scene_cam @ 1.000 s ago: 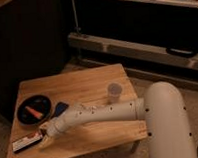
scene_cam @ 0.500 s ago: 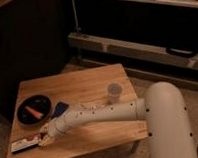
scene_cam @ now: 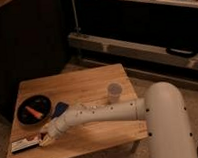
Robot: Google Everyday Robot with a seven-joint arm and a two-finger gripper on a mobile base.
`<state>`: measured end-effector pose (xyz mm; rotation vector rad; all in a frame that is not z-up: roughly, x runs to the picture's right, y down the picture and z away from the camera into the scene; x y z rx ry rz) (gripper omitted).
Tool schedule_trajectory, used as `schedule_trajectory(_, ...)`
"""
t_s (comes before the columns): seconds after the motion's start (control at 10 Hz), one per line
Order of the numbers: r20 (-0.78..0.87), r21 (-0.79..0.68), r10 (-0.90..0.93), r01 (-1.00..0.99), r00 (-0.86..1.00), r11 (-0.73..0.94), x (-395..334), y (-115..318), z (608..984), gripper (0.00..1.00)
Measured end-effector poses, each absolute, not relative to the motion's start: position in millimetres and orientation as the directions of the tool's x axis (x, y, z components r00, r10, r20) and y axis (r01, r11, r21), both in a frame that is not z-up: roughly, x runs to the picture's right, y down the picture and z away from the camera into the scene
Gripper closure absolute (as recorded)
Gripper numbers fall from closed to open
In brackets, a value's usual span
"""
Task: Place the eraser on the white sponge
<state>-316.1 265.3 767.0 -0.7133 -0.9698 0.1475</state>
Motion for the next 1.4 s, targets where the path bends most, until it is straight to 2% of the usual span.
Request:
schedule_trajectory(0.1, 0.700, -0.616, 0.422, 0.189, 0.576, 0.765, -316.3, 265.3, 767.0, 1.00)
schedule_trajectory(0.4, 0.704, -0.617, 0.455, 0.152, 0.546, 0.772, -309.2, 256.6, 763.0, 1.00)
schedule_trajectory(0.9, 0.739, -0.578, 0.523, -0.001, 0.425, 0.816, -237.0, 189.8, 727.3, 1.00)
schedule_trajectory(1.4, 0.724, -0.543, 0.553, -0.154, 0.413, 0.825, -182.3, 158.4, 738.8, 1.00)
